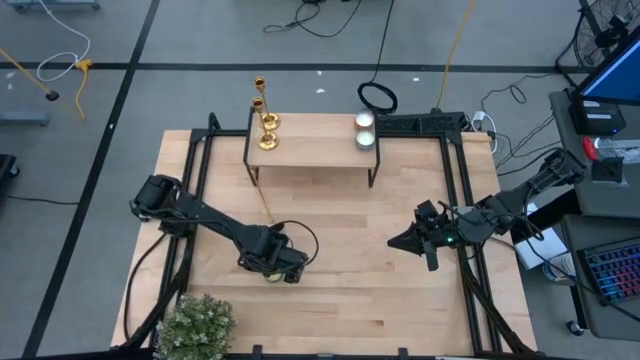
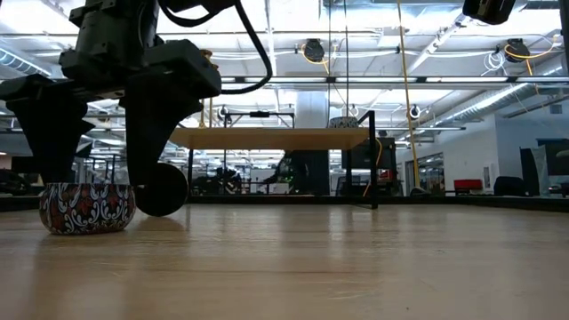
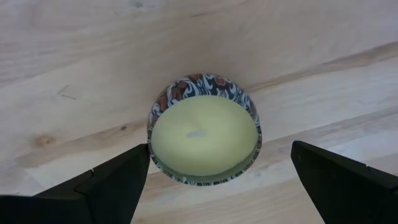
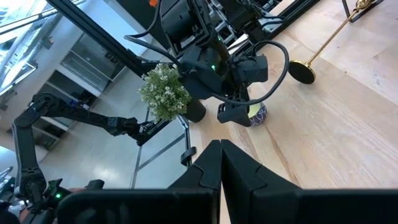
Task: Pick & Place candle stick holders
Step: Put the red white scented candle on the shelf
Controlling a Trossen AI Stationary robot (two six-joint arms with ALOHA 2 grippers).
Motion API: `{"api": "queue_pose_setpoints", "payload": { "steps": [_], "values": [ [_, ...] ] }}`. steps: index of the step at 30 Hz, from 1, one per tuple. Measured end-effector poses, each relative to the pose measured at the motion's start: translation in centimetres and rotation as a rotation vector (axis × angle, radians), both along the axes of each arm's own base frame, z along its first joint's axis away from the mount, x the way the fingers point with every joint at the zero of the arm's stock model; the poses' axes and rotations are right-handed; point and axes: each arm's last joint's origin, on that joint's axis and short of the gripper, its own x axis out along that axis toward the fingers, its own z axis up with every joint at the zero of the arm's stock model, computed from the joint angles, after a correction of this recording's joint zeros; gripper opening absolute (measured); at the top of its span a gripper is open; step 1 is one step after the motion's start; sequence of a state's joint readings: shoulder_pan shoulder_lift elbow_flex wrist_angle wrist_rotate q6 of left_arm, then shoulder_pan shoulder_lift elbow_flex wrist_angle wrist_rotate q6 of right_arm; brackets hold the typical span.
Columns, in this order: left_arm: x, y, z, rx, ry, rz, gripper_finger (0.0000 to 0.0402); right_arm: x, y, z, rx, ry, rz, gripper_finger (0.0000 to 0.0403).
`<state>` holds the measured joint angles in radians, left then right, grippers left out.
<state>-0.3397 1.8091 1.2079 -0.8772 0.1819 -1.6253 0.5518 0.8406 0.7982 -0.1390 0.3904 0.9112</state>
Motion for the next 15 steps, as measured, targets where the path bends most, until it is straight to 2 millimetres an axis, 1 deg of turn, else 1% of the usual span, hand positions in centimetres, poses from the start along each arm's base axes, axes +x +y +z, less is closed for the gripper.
{"api": "queue_pose_setpoints", "payload": {
  "steps": [3, 10, 15],
  "values": [
    [-0.1, 0.0, -0.1, 0.004, 0.002, 0.000, 0.0397, 0.0, 0.0, 0.0, 0.000, 0.000, 0.000, 0.0000],
    [-0.8, 0.2, -1.2, -0.009, 0.041, -0.003, 0.0397, 0.0, 0.0, 0.0, 0.000, 0.000, 0.000, 0.0000],
    [-1.0, 0.2, -1.4, -0.008, 0.047, -0.010, 0.0397, 0.0, 0.0, 0.0, 0.000, 0.000, -0.002, 0.0000]
  ]
}}
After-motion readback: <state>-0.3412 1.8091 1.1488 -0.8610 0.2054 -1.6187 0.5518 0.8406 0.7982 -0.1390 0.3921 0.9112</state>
